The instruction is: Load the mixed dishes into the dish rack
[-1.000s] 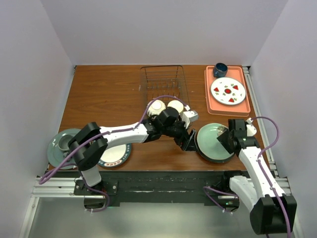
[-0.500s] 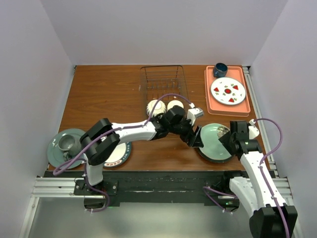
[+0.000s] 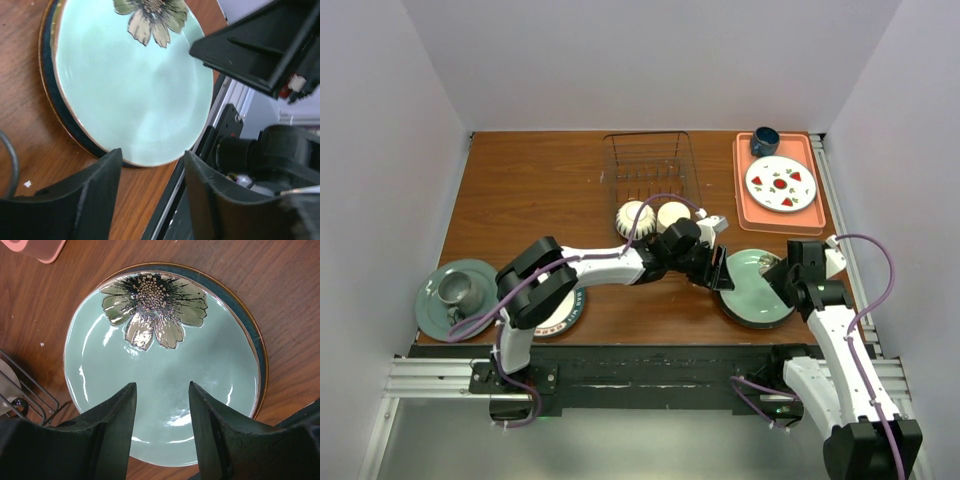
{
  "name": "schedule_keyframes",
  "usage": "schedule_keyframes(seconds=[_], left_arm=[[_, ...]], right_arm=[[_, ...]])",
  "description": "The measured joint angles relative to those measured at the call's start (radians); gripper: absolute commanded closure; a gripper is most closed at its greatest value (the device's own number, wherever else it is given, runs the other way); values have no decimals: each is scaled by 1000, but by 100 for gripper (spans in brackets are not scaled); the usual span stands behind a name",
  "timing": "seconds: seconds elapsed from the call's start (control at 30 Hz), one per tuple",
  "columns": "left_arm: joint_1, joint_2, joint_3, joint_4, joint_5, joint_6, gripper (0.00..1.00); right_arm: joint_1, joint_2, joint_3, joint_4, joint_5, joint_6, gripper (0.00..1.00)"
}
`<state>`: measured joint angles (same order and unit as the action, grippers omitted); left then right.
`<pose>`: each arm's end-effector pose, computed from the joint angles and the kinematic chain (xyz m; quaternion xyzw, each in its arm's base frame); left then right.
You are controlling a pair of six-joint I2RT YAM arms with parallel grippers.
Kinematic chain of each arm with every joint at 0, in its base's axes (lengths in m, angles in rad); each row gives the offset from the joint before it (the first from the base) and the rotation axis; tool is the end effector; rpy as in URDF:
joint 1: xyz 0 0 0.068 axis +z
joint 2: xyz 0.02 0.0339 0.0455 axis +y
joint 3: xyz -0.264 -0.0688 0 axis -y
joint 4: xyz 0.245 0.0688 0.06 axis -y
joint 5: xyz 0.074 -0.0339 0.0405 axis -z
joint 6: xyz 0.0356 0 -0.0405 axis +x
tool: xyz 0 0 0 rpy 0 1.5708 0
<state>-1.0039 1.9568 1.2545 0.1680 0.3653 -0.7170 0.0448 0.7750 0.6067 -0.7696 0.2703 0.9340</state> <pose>0.2242 -0.3759 0.1910 0.2112 0.8326 -0.4722 0.1980 0.1473 -0.0029 0.2290 0.4429 0.8321 0.0319 0.3324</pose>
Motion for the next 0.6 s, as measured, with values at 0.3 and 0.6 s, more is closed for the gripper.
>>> schedule_keyframes(seconds=[0.3, 0.6], left_arm=[[-60, 7, 0, -35, -169, -84, 47], [-123, 7, -5, -132, -307, -159, 45]], right_arm=[[0, -26, 3, 2, 0, -19, 50], [0, -51, 11, 30, -2, -46, 49]])
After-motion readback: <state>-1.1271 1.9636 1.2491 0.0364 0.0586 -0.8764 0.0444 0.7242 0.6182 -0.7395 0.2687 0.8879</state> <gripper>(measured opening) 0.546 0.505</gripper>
